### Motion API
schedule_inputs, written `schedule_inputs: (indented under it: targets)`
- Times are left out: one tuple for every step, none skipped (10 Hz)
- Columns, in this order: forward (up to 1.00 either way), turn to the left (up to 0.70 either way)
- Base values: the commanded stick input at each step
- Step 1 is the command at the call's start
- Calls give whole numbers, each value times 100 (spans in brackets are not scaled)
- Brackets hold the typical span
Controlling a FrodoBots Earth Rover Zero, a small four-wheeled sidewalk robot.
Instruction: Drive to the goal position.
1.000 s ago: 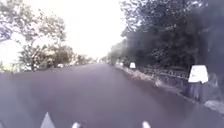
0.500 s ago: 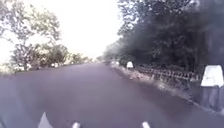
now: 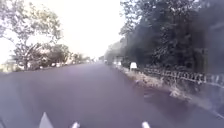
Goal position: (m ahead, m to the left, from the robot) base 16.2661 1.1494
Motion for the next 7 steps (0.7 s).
schedule_inputs:
  targets:
    - [85, -3]
    - [85, 0]
    - [85, 0]
    - [85, 0]
    - [85, 0]
    - [85, 0]
    - [85, 0]
